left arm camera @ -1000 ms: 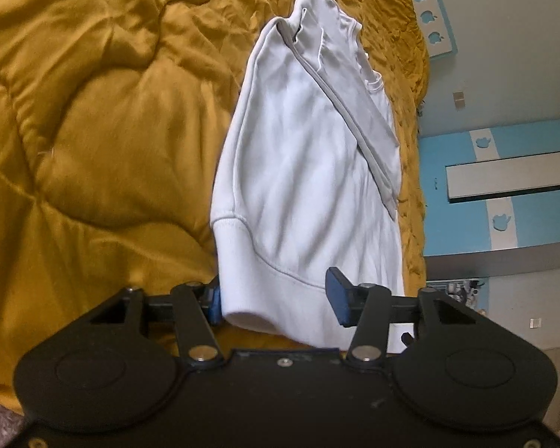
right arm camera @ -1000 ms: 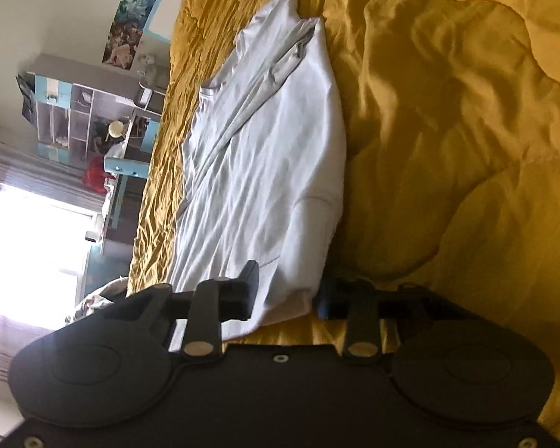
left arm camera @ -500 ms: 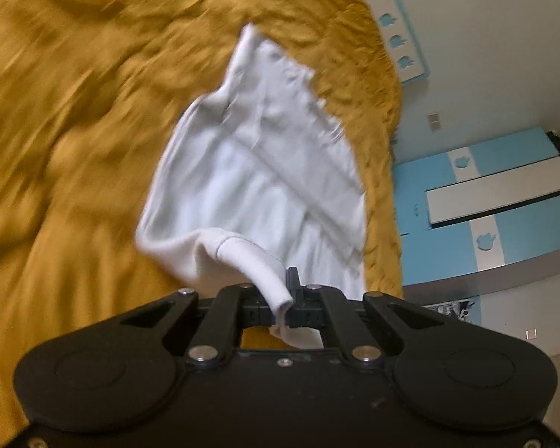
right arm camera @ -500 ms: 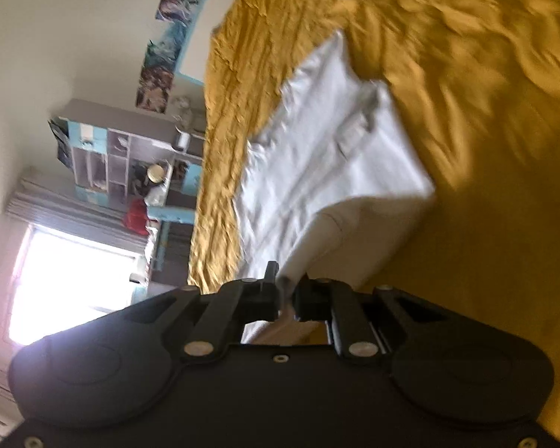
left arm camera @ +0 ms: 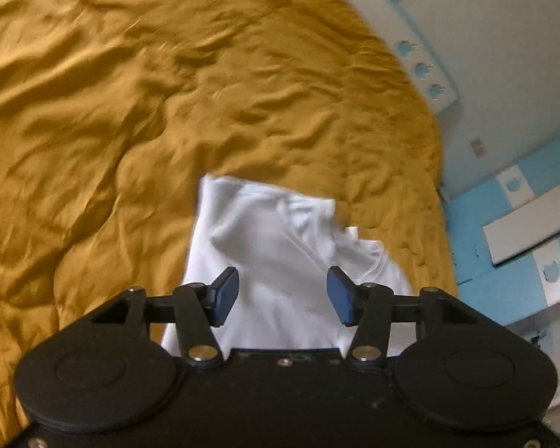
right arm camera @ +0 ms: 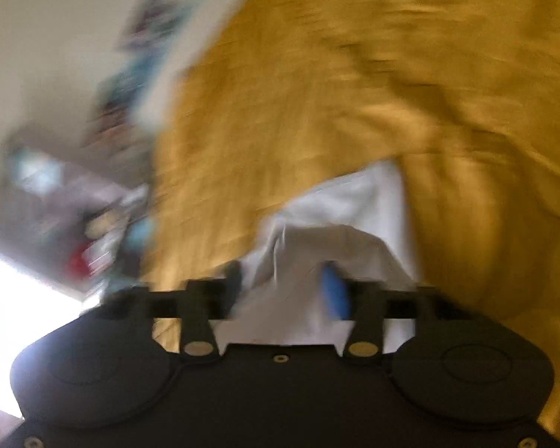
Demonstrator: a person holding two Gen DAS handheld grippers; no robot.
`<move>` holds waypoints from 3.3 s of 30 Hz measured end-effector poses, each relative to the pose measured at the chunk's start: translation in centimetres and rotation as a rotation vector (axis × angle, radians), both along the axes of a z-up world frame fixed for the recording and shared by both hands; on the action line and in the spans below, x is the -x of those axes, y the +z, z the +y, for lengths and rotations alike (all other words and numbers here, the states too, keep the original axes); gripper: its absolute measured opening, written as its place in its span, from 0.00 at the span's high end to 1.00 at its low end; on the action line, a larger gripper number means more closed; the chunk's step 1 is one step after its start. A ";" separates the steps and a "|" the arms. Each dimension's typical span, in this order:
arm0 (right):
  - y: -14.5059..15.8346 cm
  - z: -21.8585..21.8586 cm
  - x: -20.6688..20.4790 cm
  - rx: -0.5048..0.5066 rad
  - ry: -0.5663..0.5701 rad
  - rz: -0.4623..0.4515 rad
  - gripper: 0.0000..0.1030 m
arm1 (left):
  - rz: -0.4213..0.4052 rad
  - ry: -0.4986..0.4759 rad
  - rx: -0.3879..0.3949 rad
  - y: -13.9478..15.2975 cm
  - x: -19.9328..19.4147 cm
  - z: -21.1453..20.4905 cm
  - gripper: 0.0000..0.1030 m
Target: Fold small clothes
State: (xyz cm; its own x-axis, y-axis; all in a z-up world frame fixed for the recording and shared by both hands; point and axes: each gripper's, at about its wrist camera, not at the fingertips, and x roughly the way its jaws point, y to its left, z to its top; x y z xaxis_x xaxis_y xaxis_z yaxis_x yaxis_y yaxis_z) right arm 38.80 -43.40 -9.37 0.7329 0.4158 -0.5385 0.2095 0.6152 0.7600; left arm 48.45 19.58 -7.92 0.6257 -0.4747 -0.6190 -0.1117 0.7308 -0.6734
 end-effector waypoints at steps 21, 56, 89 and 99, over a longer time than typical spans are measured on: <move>-10.3 -0.1 14.9 -0.197 -0.070 0.053 0.46 | 0.141 0.215 0.293 -11.8 12.8 0.9 0.49; -4.0 1.7 28.9 -0.054 0.000 0.086 0.90 | 0.188 0.147 0.129 -7.0 32.2 2.7 0.93; -2.8 21.6 28.0 0.612 0.386 -0.099 0.82 | -0.016 -0.301 -0.247 -5.2 30.0 -14.3 0.82; -3.0 8.7 30.4 0.686 0.123 0.027 0.83 | 0.016 -0.093 -0.439 -4.6 32.7 -3.2 0.74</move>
State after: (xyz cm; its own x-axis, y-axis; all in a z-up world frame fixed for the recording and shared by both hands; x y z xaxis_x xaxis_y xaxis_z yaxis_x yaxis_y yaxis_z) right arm 8.43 -34.70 -12.41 0.6845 0.0541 -0.7270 0.1207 0.9750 0.1863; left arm 15.77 16.36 -12.52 0.5819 -0.2186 -0.7834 -0.0397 0.9544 -0.2958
